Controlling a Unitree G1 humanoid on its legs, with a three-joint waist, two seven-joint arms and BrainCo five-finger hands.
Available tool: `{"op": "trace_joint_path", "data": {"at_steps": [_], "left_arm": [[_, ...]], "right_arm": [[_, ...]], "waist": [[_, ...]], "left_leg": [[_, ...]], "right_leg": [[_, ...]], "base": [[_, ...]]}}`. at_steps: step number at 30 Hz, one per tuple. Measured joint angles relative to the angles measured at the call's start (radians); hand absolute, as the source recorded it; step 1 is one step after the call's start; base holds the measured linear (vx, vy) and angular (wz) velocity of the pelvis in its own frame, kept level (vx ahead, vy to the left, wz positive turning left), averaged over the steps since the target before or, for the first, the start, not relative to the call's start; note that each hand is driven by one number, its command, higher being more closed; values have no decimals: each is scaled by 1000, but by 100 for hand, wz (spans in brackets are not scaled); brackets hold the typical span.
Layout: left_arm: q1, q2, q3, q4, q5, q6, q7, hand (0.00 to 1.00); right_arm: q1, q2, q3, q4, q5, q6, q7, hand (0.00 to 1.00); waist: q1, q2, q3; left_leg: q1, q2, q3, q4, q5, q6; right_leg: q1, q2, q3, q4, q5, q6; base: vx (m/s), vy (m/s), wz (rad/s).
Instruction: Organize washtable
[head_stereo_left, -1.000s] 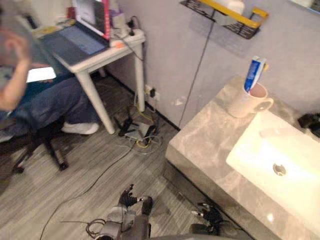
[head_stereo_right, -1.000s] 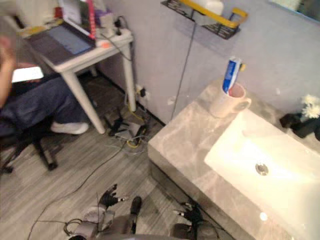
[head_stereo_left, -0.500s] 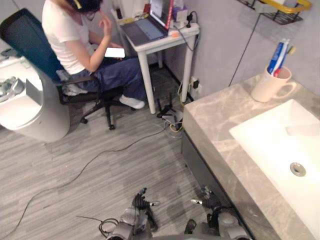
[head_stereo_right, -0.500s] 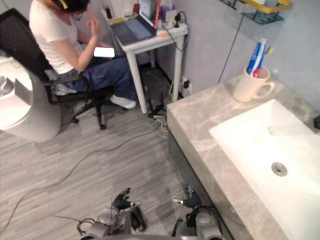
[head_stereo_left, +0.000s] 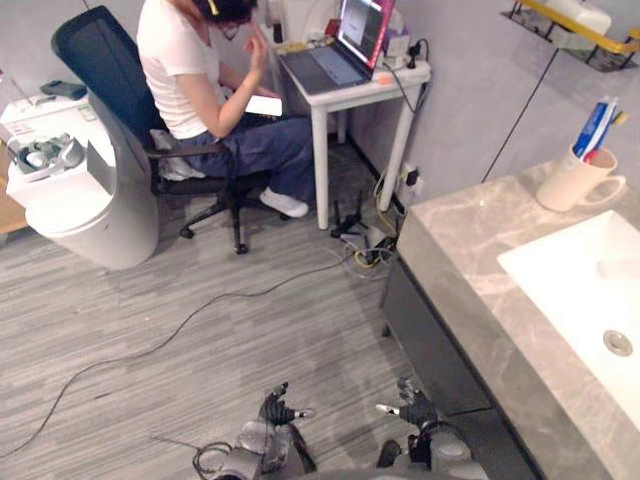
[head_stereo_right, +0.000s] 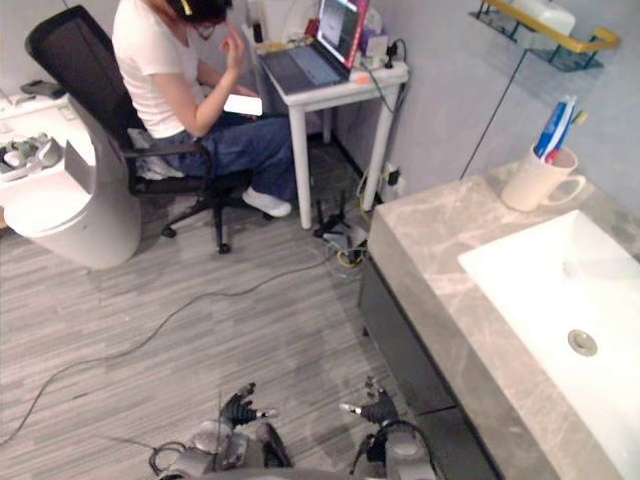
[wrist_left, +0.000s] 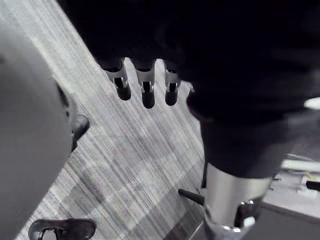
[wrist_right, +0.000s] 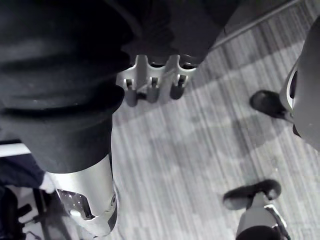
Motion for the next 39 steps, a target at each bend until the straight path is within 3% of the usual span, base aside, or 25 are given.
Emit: {"op": "trace_joint_path", "data": {"at_steps": [2, 3, 4, 5, 6, 7, 8, 9, 12, 15, 17, 18, 20, 21, 23, 24, 26, 30, 31, 32, 34, 36, 37, 39], "left_arm": [[10, -2, 37, -10, -15, -8, 0, 0], [16, -1, 65, -12, -31, -10, 0, 0], [18, 0, 68, -14, -33, -10, 0, 0], [19, 1, 68, -14, -36, -10, 0, 0], [21, 6, 70, -13, -42, -12, 1, 0], [27, 9, 71, -15, -46, -12, 1, 0], [35, 18, 71, -16, -51, -13, 1, 0], [43, 28, 72, -17, -52, -12, 1, 0], [68, 39, 87, -18, -72, -13, 2, 0], [69, 27, 104, -16, -82, -20, 3, 0], [66, 20, 103, -14, -82, -25, 4, 0], [66, 19, 103, -11, -81, -30, 5, 0], [59, 23, 106, -12, -81, -34, 6, 0], [53, 31, 106, -10, -80, -38, 7, 0], [35, 11, 109, -9, -80, -42, 8, 0], [27, -5, 106, -13, -79, -43, 8, 0], [23, -8, 96, -17, -79, -42, 9, 0], [16, -18, 26, -25, -71, -41, 2, 0], [18, -19, 20, -25, -67, -41, 0, 0], [19, -19, 21, -25, -49, -38, 0, 0], [19, -17, 23, -27, -29, -35, -2, 0], [20, -10, 24, -27, -25, -33, -4, 0], [30, -2, 25, -25, -15, -32, -6, 0], [37, 10, 24, -12, 9, -30, -11, 0]], "right_arm": [[0, -5, -3, 1, 0, 1, 0, 0], [4, -10, -15, 1, 0, 1, 0, 0], [8, -13, -18, 1, 0, 1, 0, 0], [12, -19, -18, 1, 0, 1, 0, 0], [19, -24, -20, -2, 0, 1, 2, 0], [17, -24, -20, -3, 0, 1, 2, 0], [15, -28, -18, -12, 1, -1, 2, 0], [17, -26, -16, -29, 2, -4, 2, 0], [17, -20, -8, -32, 5, -5, 3, 0], [-1, -25, -6, -40, 12, -7, 3, 0], [-8, -35, -5, -57, 12, -10, 3, 0], [-7, -40, -5, -70, 12, -10, 3, 0], [-1, -42, -6, -76, 12, -11, 4, 0], [9, -41, -6, -76, 12, -11, 6, 0], [2, -71, -10, -76, 12, -11, 10, 0], [-5, -92, -20, -78, 12, -11, 8, 0], [0, -99, -28, -75, 13, -9, 2, 0], [24, -97, -42, -77, 13, -12, 0, 0], [25, -97, -43, -77, 12, -12, 0, 0], [28, -87, -44, -76, 12, -12, 1, 0], [29, -77, -44, -74, 12, -12, 1, 0], [36, -62, -44, -72, 12, -11, 2, 0], [39, -48, -42, -75, 10, -13, 3, 0], [39, -31, -53, -75, 10, -13, 3, 0]], "waist": [[8, -8, -6], [7, -23, -12], [7, -27, -14], [7, -32, -17], [8, -37, -17], [7, -36, -17], [5, -37, -17], [3, -44, -14], [3, -38, -1], [0, -23, 20], [-21, -20, 26], [-34, -13, 35], [-39, -40, 39], [-51, -58, 47], [-46, -32, 53], [-48, -3, 50], [-51, 1, 56], [-51, -11, 59], [-51, -11, 59], [-52, -6, 56], [-50, -6, 57], [-52, -12, 53], [-58, -14, 43], [-83, -23, 37]], "left_leg": [[-15, -35, 0, 1, -18, 20], [-24, -72, -5, -1, -42, 25], [-25, -89, -10, -1, -50, 29], [-25, -106, -21, 0, -60, 35], [-24, -139, -40, 2, -82, 47], [-22, -146, -47, 2, -84, 48], [-14, -157, -77, 2, -94, 64], [1, -167, -111, 1, -103, 78], [58, -174, -179, -16, -119, 85], [110, -178, -241, -40, -119, 78], [122, -179, -315, -36, -130, 60], [125, -180, -380, -26, -141, 41], [122, -185, -486, 15, -163, 3], [96, -194, -571, 57, -184, -30], [27, -141, -634, 131, -192, -66], [-11, -100, -615, 137, -163, -96], [-13, -40, -491, 84, -102, -98], [63, 35, -49, 78, -85, -82], [74, 40, 9, 88, -86, -81], [92, 56, 140, 129, -100, -37], [91, 56, 217, 143, -109, -18], [88, 20, 234, 120, -99, -3], [94, -38, 207, 59, -78, 21], [105, -111, 147, -47, -20, 45]], "right_leg": [[-34, -46, -9, 60, -23, 31], [-67, -105, -18, 135, -53, 50], [-75, -128, -25, 163, -62, 51], [-84, -151, -29, 199, -64, 41], [-143, -205, -7, 352, -61, -4], [-172, -221, 18, 414, -49, -24], [-220, -239, 69, 528, -21, -66], [-262, -247, 115, 631, -24, -63], [-296, -183, 151, 659, -138, -22], [-362, -91, 225, 524, -152, -6], [-399, -36, 359, 399, -125, 16], [-410, -7, 469, 325, -83, 21], [-394, 18, 615, 273, -24, 34], [-370, -10, 617, 276, 23, 30], [-359, -13, 473, 326, 26, 7], [-345, -15, 377, 325, 10, -19], [-287, -17, 251, 309, -7, -48], [-140, -56, 15, 226, -14, -64], [-131, -63, -11, 222, -13, -63], [-117, -87, -67, 220, -13, -57], [-100, -114, -113, 220, -21, -43], [-68, -143, -153, 217, -23, -13], [-28, -154, -188, 175, -6, 4], [22, -152, -230, 101, 33, 2]], "base": [[65, 182, 24], [137, 192, 40], [174, 188, 45], [226, 174, 46], [235, 189, 42], [280, 224, 49], [240, 182, 57], [278, 117, 65], [316, 21, 77], [272, -34, 67], [341, -148, 115], [313, -205, 144], [325, -338, 191], [334, -521, 253], [207, -446, 228], [142, -411, 201], [104, -389, 182], [8, -204, 161], [-45, 32, 146], [-30, 91, 114], [-28, 152, 104], [-23, 169, 104], [-6, 198, 104], [-2, 142, 129]]}}
